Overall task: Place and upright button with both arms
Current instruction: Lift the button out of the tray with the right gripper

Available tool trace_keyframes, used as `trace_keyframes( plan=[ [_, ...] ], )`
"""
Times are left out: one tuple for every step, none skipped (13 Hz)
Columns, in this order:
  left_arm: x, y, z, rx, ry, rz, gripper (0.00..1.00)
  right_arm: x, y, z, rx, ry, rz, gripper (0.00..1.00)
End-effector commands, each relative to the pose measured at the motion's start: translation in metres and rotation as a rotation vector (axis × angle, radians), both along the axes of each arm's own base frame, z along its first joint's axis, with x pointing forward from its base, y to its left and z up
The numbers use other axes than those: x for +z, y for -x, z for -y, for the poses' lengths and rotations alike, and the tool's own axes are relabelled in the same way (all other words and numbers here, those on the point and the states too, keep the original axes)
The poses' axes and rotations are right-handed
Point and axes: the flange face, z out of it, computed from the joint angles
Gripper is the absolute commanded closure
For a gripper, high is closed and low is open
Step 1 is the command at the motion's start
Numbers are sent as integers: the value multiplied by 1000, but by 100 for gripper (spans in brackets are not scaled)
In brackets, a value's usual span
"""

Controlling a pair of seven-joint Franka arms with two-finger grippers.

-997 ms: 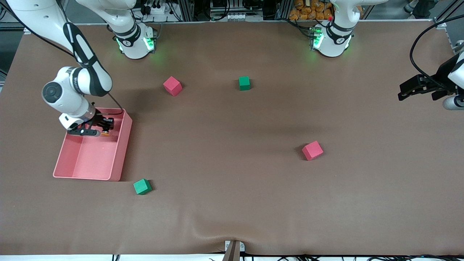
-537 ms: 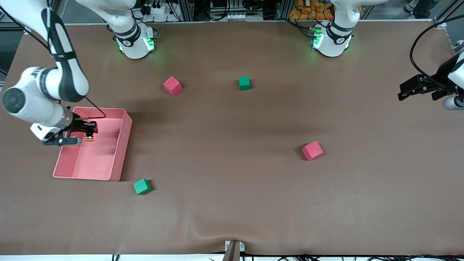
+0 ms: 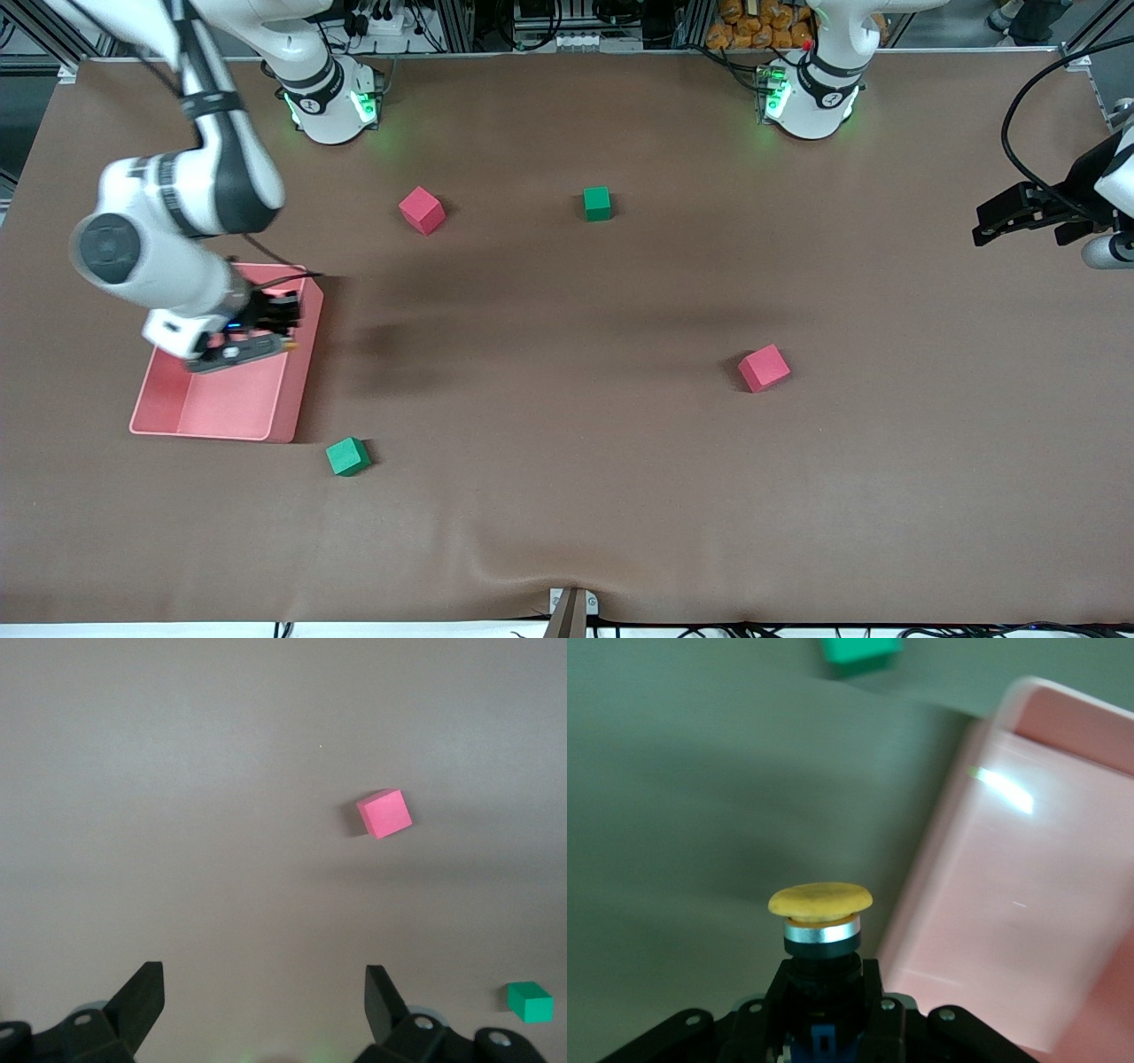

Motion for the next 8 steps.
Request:
trace_keyframes(
  plan=[
    [4, 1, -2, -16, 7, 2, 0, -3, -4, -71, 38, -71, -10, 97],
    [4, 1, -1, -16, 7, 2, 0, -9, -1, -103, 56, -89, -14, 97],
    [4, 1, -1, -17, 8, 2, 0, -15, 0, -134, 46, -89, -1, 97],
    [3, 1, -1, -17, 7, 0, 0, -18, 7, -171, 7, -86, 17, 97],
    [4, 1, -2, -16, 7, 2, 0, -28, 16, -210, -27, -83, 35, 97],
    [4, 1, -2, -17, 7, 2, 0, -36, 21, -245, -57, -81, 55, 97],
    [4, 1, -2, -17, 7, 2, 0, -48, 27, -279, -78, -77, 60, 97],
    [4, 1, -2, -16, 7, 2, 0, -59, 33, -310, -90, -73, 61, 97]
  ],
)
